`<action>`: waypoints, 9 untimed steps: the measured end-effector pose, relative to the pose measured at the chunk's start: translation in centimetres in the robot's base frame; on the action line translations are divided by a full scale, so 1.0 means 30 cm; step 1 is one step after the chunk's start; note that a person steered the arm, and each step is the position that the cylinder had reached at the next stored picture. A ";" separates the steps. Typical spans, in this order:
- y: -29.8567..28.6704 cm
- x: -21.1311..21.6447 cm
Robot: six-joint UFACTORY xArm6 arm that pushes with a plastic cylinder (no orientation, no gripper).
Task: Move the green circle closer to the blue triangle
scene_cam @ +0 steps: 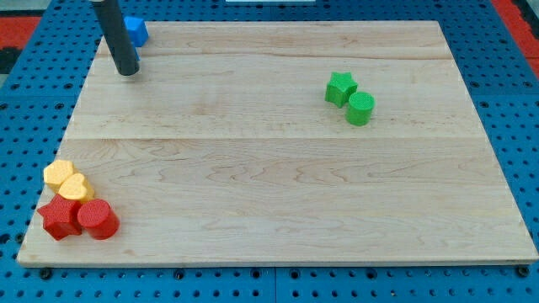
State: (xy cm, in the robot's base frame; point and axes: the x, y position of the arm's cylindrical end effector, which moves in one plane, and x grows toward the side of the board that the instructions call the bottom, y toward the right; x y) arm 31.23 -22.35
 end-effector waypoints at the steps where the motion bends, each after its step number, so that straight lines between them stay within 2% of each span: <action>1: -0.011 -0.064; 2: -0.011 -0.118; 3: -0.011 -0.107; 4: 0.008 0.020; 5: 0.182 0.245; 7: 0.782 0.529; 9: 1.334 0.531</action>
State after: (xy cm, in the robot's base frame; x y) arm 47.16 17.69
